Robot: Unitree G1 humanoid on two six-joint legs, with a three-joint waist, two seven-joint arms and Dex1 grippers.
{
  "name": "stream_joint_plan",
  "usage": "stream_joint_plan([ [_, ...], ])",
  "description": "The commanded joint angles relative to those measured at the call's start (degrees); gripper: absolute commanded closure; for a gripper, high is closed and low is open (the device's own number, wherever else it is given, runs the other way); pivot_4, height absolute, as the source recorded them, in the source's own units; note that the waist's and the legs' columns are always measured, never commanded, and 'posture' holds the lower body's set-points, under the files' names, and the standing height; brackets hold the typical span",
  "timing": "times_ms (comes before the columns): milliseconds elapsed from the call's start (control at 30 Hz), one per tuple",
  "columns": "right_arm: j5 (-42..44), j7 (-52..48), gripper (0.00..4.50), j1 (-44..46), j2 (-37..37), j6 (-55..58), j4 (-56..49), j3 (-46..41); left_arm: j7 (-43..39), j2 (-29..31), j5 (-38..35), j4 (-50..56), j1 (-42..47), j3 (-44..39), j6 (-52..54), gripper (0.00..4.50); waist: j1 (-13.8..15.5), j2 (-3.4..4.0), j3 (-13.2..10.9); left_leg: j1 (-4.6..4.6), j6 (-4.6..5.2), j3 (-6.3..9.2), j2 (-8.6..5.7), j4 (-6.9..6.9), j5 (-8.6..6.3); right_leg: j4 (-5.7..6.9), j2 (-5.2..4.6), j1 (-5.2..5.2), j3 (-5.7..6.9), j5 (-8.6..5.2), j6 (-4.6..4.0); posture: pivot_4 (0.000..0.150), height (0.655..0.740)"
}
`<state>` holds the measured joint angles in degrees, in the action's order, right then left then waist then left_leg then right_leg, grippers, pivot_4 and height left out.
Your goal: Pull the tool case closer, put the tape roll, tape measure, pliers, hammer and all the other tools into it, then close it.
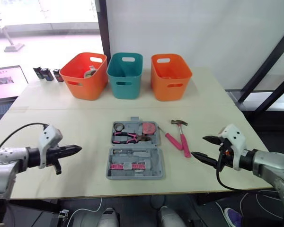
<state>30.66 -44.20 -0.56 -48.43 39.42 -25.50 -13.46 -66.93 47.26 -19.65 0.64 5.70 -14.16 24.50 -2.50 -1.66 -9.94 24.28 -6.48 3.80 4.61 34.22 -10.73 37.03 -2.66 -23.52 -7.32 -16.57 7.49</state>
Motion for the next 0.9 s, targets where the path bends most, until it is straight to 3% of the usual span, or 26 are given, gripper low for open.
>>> stream_joint_plan([
  [33,1.0,-0.2,0.0,0.9,0.5,-0.3,-2.1,-0.3,1.6,-0.9,-1.3,2.4,1.2,1.4,0.5,4.46,0.0,-0.01,0.0,0.0,0.0,0.0,0.0,0.0,0.0,0.0,0.0,0.0,0.0,0.0,0.0,0.15,0.74],
  [200,1.4,0.3,0.0,-0.2,0.9,-0.6,-2.4,-1.6,2.6,-0.2,-2.6,2.4,1.3,0.5,1.0,4.46,-0.1,-0.03,0.0,0.01,0.0,0.0,0.0,-0.02,0.0,0.0,0.02,-0.02,0.0,0.0,0.01,0.15,0.74],
  [367,1.5,-0.3,0.0,-4.0,1.1,-2.0,-0.7,-7.4,1.9,5.2,-3.1,-1.3,-0.5,-5.5,0.4,4.46,-0.1,-0.09,-0.1,0.01,0.0,0.0,0.01,-0.02,0.0,0.0,0.02,-0.02,0.0,0.0,0.01,0.15,0.74],
  [467,1.2,-2.3,0.0,-7.9,0.2,-3.5,1.5,-13.0,0.4,9.0,-3.2,-4.2,-4.2,-10.8,-0.3,3.64,-0.1,-0.11,-0.1,0.01,0.0,-0.02,0.01,-0.04,0.0,-0.03,0.0,-0.04,0.0,-0.01,0.01,0.15,0.74],
  [700,-1.0,-8.8,0.0,-14.7,-2.2,-10.4,14.4,-24.5,-0.9,13.0,-2.7,-10.5,-14.8,-24.5,-3.2,0.06,-0.1,-0.13,-0.1,0.0,-0.02,-0.12,0.03,-0.1,-0.02,-0.1,-0.06,-0.12,-0.02,-0.02,-0.03,0.15,0.74],
  [900,-2.8,-11.4,0.0,-15.3,-3.1,-14.0,19.7,-24.4,0.6,10.9,-2.3,-12.5,-20.5,-28.5,-5.8,0.06,-0.5,-0.11,-0.1,-0.24,-0.08,-0.27,0.08,-0.1,-0.06,-0.32,-0.17,-0.22,-0.02,0.07,-0.18,0.15,0.74],
])
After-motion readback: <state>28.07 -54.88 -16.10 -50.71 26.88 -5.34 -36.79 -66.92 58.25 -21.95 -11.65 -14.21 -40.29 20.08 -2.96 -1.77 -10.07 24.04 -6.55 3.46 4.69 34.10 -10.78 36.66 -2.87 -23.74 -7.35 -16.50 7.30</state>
